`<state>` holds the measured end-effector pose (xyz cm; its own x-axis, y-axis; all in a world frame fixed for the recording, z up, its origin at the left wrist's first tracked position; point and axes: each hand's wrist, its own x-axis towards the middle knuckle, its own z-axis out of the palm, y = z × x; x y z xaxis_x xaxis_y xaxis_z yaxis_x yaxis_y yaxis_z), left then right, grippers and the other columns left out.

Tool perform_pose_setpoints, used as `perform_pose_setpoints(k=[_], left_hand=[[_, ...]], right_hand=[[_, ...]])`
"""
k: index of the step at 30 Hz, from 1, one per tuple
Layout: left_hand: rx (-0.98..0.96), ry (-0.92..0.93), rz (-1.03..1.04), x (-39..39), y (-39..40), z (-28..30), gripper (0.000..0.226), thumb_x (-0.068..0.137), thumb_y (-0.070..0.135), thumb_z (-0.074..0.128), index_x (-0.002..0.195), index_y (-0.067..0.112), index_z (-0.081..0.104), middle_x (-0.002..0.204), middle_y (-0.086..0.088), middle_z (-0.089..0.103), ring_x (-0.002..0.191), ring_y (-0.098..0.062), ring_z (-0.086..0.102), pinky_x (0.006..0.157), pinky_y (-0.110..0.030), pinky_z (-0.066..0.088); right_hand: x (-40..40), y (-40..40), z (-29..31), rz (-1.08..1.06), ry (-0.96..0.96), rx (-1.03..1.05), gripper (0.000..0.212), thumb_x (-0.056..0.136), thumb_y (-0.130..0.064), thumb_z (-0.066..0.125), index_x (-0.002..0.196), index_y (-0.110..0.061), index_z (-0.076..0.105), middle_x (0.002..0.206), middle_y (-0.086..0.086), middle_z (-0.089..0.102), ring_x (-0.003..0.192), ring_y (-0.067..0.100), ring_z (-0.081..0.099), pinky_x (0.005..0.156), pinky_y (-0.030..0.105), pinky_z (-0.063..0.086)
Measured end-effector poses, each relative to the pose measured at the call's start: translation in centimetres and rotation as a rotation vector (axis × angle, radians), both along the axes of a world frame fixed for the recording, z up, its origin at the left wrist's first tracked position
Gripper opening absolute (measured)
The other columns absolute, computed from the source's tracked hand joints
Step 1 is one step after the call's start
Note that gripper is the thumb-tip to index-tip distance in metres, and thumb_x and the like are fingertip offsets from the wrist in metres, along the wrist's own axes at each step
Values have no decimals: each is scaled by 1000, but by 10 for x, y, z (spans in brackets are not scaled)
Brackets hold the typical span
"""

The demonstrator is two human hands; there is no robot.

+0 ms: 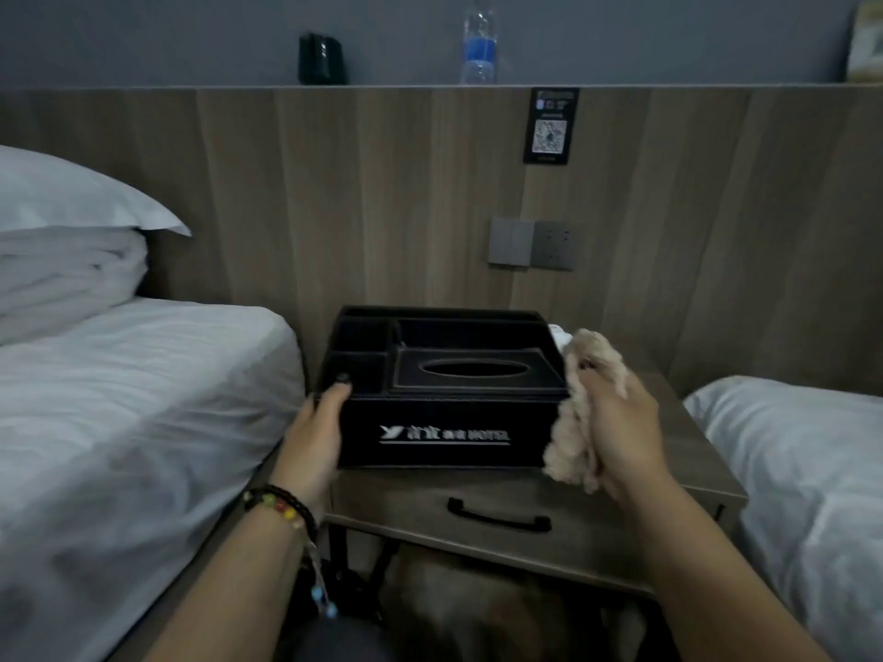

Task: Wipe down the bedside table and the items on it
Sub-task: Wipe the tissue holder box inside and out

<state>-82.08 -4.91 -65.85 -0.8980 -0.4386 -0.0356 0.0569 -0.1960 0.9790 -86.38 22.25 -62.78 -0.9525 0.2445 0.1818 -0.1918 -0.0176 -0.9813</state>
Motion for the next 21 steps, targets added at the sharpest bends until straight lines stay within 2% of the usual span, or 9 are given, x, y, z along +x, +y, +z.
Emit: perform_pose_setpoints(k=[1,3,6,9,11,13,15,18,21], left_hand=[[-18,-9,-6,8,9,3,56,64,66,62,110,34,67,107,4,72,99,-23,68,95,-52,49],[-33,-12,-26,21,26,5,51,67,65,61,111,39,63,108,6,71,98,-21,68,91,-52,51],[17,22,-46,34,58,6,30,80,50,61,104,32,59,103,0,70,94,-21,68,90,-51,52],[123,18,-44,38,88,6,31,82,44,63,107,26,60,104,-2,69,95,-21,67,88,-45,53],[231,-8,15,37,103,1,45,72,50,71,108,24,63,105,-3,69,94,-22,68,85,-43,54],[336,-36,102,33,114,-5,84,47,65,80,117,23,60,115,-5,66,99,-25,66,86,-47,54],[480,-50,153,30,124,-15,111,32,63,86,131,26,50,122,-4,62,101,-26,65,80,-50,56],[597,-39,-3,28,140,-23,121,30,58,89,138,40,38,121,0,65,102,-21,67,76,-50,57],[650,-39,-38,32,149,-27,120,36,53,91,141,39,34,118,0,67,103,-22,67,80,-48,57]], right_hand=[[4,8,-3,23,-22,-29,23,77,-37,62,81,-15,64,68,16,60,60,29,58,60,50,49],[18,24,-9,46,-15,-131,18,77,-36,63,75,-19,59,59,18,50,48,25,49,54,47,44],[42,46,-10,-104,52,-122,14,77,-30,59,85,-20,65,66,9,55,61,23,52,61,44,44],[61,63,-5,-304,115,-104,15,80,-26,57,90,-22,68,74,-3,64,70,17,58,68,37,48],[69,71,-4,-332,128,-89,13,81,-25,56,87,-26,67,72,-6,62,69,14,56,68,37,47],[73,76,-8,-331,134,-32,11,84,-22,54,81,-24,64,67,-4,59,64,15,52,64,36,45],[76,77,-11,-353,163,21,13,88,-18,52,82,-21,63,70,-2,60,65,11,53,65,31,46],[77,75,-13,-400,197,62,13,91,-13,52,90,-15,64,82,-2,64,69,0,55,65,17,45],[78,74,-15,-418,201,39,13,91,-12,52,90,-16,64,80,-4,63,70,1,55,63,16,45]])
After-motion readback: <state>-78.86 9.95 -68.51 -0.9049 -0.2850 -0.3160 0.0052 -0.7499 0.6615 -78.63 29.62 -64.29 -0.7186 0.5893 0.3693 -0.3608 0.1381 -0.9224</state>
